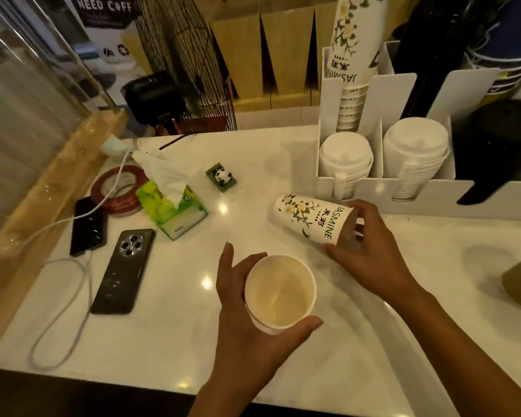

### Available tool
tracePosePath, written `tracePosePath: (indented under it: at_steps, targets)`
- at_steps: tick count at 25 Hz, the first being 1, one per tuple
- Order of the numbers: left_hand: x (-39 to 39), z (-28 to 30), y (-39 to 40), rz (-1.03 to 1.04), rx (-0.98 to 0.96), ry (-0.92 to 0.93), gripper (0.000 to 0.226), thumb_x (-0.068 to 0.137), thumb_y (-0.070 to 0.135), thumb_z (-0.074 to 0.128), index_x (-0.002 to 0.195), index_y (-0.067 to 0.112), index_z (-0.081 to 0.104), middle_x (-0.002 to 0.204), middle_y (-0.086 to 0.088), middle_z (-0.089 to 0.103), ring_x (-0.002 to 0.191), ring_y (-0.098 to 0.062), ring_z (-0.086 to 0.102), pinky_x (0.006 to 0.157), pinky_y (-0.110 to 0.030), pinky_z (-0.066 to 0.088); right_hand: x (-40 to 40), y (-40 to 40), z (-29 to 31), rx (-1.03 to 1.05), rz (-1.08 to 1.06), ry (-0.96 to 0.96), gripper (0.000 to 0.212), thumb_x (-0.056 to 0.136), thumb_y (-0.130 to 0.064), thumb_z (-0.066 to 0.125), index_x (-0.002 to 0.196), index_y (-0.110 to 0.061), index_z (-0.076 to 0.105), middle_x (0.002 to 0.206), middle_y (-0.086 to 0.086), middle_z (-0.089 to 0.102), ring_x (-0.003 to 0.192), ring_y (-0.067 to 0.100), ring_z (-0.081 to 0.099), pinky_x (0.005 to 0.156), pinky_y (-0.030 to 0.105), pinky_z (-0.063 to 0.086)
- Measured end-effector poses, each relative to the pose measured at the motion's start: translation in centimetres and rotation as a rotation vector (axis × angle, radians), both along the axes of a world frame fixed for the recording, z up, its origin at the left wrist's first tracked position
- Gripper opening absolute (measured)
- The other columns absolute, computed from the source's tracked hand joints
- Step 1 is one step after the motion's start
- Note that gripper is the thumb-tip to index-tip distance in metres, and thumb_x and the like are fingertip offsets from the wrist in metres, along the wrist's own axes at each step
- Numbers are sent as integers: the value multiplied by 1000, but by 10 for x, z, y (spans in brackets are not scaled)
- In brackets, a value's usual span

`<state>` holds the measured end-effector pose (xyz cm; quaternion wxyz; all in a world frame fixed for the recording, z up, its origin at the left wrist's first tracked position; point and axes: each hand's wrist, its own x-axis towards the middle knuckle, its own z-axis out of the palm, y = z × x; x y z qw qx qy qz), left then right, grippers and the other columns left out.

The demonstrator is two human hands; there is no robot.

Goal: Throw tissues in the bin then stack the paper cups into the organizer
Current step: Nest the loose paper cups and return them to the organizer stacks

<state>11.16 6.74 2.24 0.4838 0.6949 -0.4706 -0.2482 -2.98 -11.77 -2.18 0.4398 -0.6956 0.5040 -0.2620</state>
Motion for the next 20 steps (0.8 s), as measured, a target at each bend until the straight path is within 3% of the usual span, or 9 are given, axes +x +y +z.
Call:
tracePosePath:
  at_steps: [2, 5, 7, 9, 11, 13, 15, 20]
  targets:
    - [0, 2, 1, 14, 6, -11, 127, 43, 34, 95, 148, 1, 32, 127, 66, 13, 120, 26, 39, 94, 4, 32, -10, 5, 7, 60, -38, -126, 80, 69, -22, 89, 128, -37, 38, 131, -9, 53, 116, 18, 58, 80, 18, 53]
    - [7, 0, 1, 38, -5, -73, 111, 48, 45, 97, 142, 21, 43, 147, 48, 11, 125, 25, 36, 93, 4, 32, -25, 13, 15, 73, -92, -245, 75, 74, -23, 85, 131, -38, 39, 132, -9, 53, 112, 14, 61, 72, 15, 55]
    - [8, 1, 0, 32, -14, -52, 113, 53, 46, 92, 146, 37, 28, 144, 41, 31, 127, 18, 41, 93, 3, 33, -36, 19, 23, 66, -116, -287, 77, 75, -31, 82, 138, -38, 39, 136, -7, 53, 110, 8, 61, 74, 18, 55]
    - [6, 3, -1, 27, -16, -32, 114, 57, 47, 90, 143, 54, 16, 142, 29, 43, 129, 10, 44, 95, 0, 34, -44, 25, 29, 91, -133, -337, 82, 69, -47, 78, 140, -41, 39, 141, -3, 53, 112, 14, 63, 82, 31, 57]
    - [3, 1, -4, 30, -24, -16, 114, 58, 48, 88, 144, 55, 13, 145, 18, 44, 131, 4, 45, 96, -3, 36, -53, 29, 31, 117, -165, -383, 86, 63, -55, 73, 141, -43, 40, 143, 0, 53, 117, 21, 62, 89, 44, 58]
    - [7, -1, -8, 73, -21, 69, 121, 55, 49, 87, 147, 51, 8, 142, 14, 49, 128, 4, 48, 93, -7, 42, -59, 33, 32, 144, -206, -428, 84, 64, -54, 72, 141, -41, 41, 142, 2, 55, 118, 22, 62, 92, 48, 56]
    - [15, -2, -15, 117, -14, 219, 124, 51, 48, 87, 146, 55, 8, 133, 10, 57, 120, 2, 56, 91, -15, 50, -63, 34, 35, 163, -246, -472, 78, 66, -53, 71, 138, -41, 44, 140, 3, 56, 117, 22, 62, 94, 49, 55]
    - [33, -4, -21, 160, -13, 562, 131, 36, 61, 93, 149, 48, 26, 137, -12, 59, 123, -29, 60, 101, -48, 51, -70, 35, 30, 218, -286, -545, 56, 78, -50, 74, 129, -49, 50, 130, 0, 63, 109, 19, 68, 95, 54, 54]
